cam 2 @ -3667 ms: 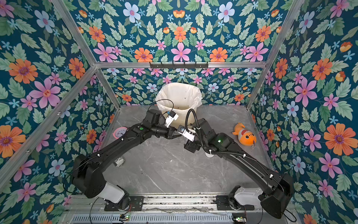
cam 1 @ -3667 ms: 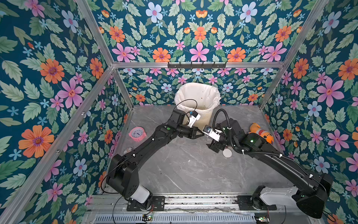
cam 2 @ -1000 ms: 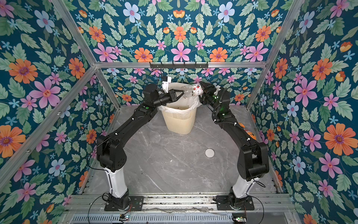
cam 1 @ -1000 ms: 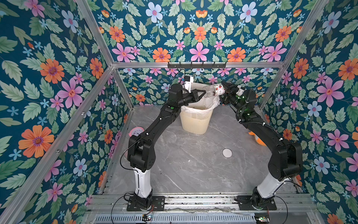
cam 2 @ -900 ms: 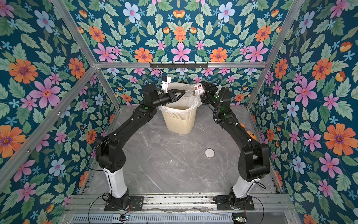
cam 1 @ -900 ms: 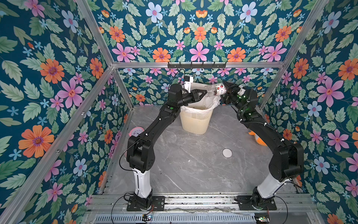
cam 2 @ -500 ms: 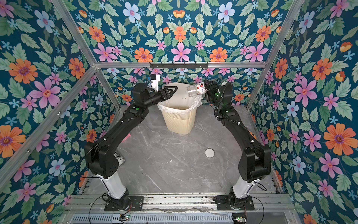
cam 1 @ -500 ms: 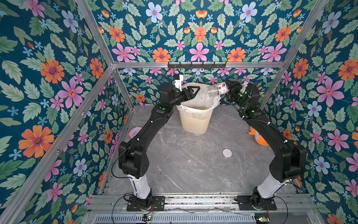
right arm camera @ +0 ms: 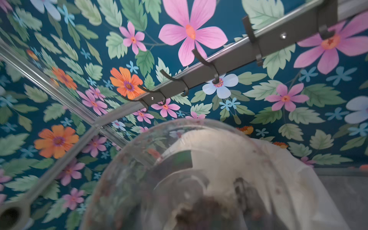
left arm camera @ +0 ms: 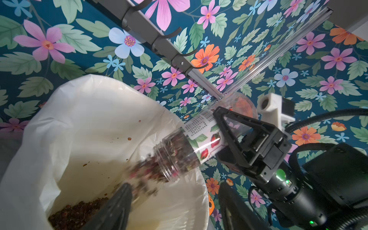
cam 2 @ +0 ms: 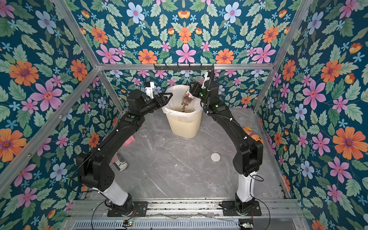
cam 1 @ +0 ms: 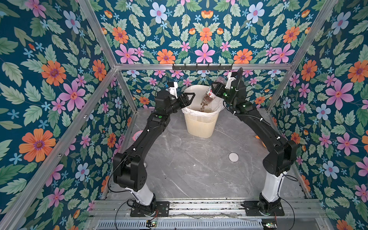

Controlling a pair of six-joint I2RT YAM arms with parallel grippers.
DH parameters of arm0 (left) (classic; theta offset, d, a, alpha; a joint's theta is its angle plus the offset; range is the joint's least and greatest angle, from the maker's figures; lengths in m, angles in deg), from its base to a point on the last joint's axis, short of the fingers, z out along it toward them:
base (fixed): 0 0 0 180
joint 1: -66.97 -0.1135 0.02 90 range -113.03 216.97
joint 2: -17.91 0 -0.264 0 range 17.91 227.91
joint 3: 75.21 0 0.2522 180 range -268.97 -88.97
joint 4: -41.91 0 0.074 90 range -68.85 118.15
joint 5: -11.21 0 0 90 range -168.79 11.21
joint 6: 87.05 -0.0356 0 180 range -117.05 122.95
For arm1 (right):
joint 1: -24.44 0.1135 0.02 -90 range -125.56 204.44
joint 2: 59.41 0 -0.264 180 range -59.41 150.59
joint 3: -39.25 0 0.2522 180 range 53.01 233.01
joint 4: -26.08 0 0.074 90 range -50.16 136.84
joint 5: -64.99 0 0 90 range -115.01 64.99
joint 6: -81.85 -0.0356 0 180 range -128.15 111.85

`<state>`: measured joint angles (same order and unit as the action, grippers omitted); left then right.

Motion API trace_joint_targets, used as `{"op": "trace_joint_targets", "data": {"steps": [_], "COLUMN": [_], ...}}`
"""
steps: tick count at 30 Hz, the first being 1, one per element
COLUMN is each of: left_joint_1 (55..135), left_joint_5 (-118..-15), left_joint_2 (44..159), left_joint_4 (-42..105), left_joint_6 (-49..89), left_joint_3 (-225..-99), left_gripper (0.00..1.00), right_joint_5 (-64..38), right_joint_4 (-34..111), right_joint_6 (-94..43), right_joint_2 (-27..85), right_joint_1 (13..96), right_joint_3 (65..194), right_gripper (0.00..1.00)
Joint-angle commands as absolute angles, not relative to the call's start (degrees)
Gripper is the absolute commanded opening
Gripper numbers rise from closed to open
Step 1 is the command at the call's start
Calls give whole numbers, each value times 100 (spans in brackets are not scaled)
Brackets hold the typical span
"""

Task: Empty the moldy dried flower tea in the jars
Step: Pour the moldy dried flower tea into the trash bin.

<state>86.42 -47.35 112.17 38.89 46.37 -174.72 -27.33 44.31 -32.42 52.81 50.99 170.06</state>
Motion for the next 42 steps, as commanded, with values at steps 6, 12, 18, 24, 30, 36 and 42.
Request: {"op": "trace_joint_targets", "data": {"steps": [6,12,18,24,30,36,42], "left_joint_1": [8564,8509,8496,8471,8449,8448,8453], "left_joint_5": [-4759,-4752,-4704,-4673,-4619,-4597,-4585], "left_joint_2": [11064,11035,11035,11002,10996,10994,10993], "left_joint_4": [4058,4089,4120,4137,4146,4177,4186], "left_joint_6": [4548,4549,4558,4558,4558,4576,4580], "left_joint_3": [-17273,-17160,-17108,-17034,-17001,-16987,-16994], "left_gripper": [70,70,70,70,70,70,70], "right_joint_5": [-3745,-4127,-3583,-3274,-3346,-3370,-3486], "right_joint_4": [5317,5078,4936,5024,5018,4942,5123], "right_joint_6": [7,722,-157,-810,-862,-967,-1021], "right_joint_2": [5976,5943,5650,5555,5488,5458,5565], "right_joint_1": [5696,5833,5666,5494,5460,5423,5474], "right_joint_3": [18043,17975,17767,17718,17653,17571,17727], "right_gripper": [69,69,70,69,68,65,67]}}
